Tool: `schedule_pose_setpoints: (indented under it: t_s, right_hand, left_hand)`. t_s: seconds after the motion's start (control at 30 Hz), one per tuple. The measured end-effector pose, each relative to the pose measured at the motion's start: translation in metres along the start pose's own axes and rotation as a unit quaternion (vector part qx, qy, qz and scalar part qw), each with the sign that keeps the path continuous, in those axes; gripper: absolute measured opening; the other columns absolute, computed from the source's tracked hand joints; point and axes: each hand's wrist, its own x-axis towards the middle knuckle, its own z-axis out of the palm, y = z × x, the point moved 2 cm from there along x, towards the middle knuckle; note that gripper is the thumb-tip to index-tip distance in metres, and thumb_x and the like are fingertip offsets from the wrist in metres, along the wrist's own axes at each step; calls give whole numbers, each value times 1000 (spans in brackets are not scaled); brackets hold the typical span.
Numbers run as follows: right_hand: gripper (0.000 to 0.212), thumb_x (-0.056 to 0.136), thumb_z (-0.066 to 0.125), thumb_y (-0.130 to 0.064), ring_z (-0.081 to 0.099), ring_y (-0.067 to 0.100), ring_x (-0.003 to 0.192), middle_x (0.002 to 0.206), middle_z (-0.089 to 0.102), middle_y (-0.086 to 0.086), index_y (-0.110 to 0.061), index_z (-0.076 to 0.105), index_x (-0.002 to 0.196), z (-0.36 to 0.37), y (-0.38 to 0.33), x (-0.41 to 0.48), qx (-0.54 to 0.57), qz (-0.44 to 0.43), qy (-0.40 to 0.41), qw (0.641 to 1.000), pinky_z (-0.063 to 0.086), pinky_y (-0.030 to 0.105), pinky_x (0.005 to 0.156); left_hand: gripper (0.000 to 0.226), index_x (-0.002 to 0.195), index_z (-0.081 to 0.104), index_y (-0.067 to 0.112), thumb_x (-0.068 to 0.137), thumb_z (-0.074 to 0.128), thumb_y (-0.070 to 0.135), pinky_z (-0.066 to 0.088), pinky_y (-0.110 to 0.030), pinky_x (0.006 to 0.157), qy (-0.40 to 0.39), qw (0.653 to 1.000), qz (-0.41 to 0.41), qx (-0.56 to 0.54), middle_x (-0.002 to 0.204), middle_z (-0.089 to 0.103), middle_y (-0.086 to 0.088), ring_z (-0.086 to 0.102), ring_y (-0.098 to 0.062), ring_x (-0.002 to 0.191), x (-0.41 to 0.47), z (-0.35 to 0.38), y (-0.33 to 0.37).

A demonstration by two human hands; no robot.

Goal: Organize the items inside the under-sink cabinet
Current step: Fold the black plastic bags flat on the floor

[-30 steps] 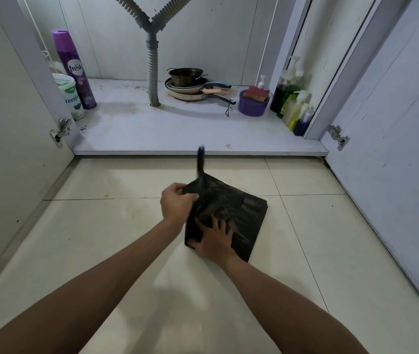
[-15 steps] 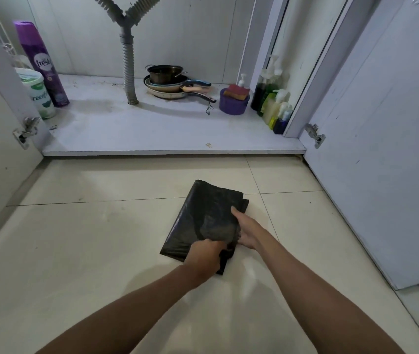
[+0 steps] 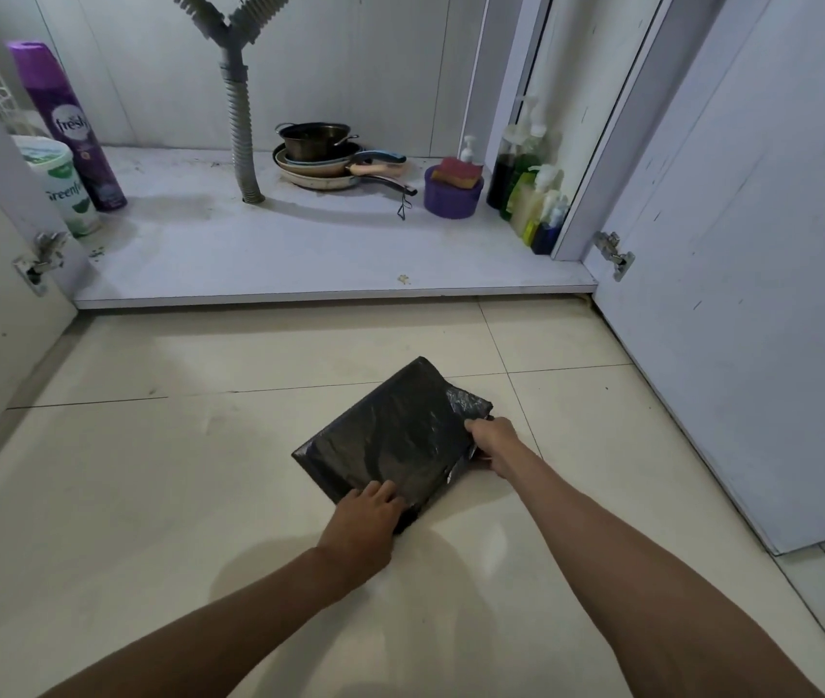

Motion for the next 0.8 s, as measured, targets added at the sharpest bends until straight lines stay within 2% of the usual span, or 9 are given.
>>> schedule_pose_setpoints:
  t_s: [0.07, 0.17, 0.2, 0.3, 0.33, 0.43, 0.53, 0.67, 0.8]
  right_hand:
    - [30, 87, 69, -18, 62, 30, 98, 107, 64, 13, -2, 61, 110, -2, -1, -8, -71, -27, -18, 997, 52, 36, 84]
    - [37, 79, 77, -28, 65, 29, 92, 97, 66, 10, -4, 65, 104, 2, 1, -16, -243, -78, -50, 966, 51, 32, 71]
    - [40, 75, 80, -33, 66, 27, 92, 97, 67, 9, -6, 66, 102, 5, 1, -21, -290, -90, -56, 951, 51, 31, 70]
    - [45, 70, 82, -44, 65, 26, 97, 103, 68, 7, -12, 64, 97, 18, 0, -31, -379, -125, -55, 915, 46, 29, 72]
    - [49, 69, 82, -47, 63, 26, 101, 108, 67, 7, -14, 61, 99, 23, 0, -35, -398, -134, -50, 906, 45, 29, 73]
    - [81, 67, 81, -55, 57, 28, 115, 123, 58, 8, -12, 45, 125, 35, -1, -45, -427, -134, -30, 894, 44, 32, 80]
    - [104, 65, 81, -57, 48, 32, 124, 134, 46, 13, -13, 26, 141, 45, 0, -49, -431, -138, -17, 892, 46, 39, 94]
    - [110, 69, 80, -54, 37, 35, 131, 143, 31, 15, -20, 13, 149, 51, -3, -53, -462, -168, -10, 871, 39, 46, 103]
    - [104, 80, 72, -38, 18, 38, 142, 153, 15, 17, -22, 1, 154, 60, -13, -58, -480, -221, -8, 849, 22, 59, 111]
  left_hand:
    - [36, 119, 57, 17, 83, 59, 17, 42, -30, 84, -11, 1000, 3, 16, 119, 51, 0, 50, -21, 109, -12, -1, -18]
    - [46, 82, 67, 22, 41, 86, 28, 45, -24, 55, -20, 999, 16, 48, 84, 60, 3, 61, -17, 74, -25, -2, -50]
    - [48, 83, 68, 22, 39, 87, 30, 45, -23, 56, -10, 997, 16, 74, 84, 61, 3, 61, -17, 73, -29, -4, -59]
    - [47, 128, 52, 20, 83, 59, 32, 41, -32, 90, -33, 993, 6, 116, 125, 49, -4, 49, -23, 113, -38, -7, -85]
    - [48, 132, 47, 20, 87, 50, 35, 38, -33, 93, -26, 993, -14, 115, 129, 45, -4, 44, -23, 118, -42, -9, -96]
    - [52, 112, 60, 21, 81, 33, 52, 43, -32, 80, 16, 995, -92, 31, 114, 52, -2, 50, -22, 110, -51, -18, -114]
    - [34, 104, 64, 14, 91, 49, 42, 47, -36, 77, 54, 981, -185, -28, 112, 53, -7, 52, -28, 107, -57, -15, -132]
    - [20, 83, 61, 3, 72, 64, 20, 46, -34, 54, 75, 966, -248, -21, 83, 56, -15, 57, -36, 67, -64, 6, -148]
    - [26, 85, 59, 3, 70, 56, 25, 44, -37, 59, 121, 957, -264, -15, 80, 56, -14, 55, -33, 69, -62, 1, -147]
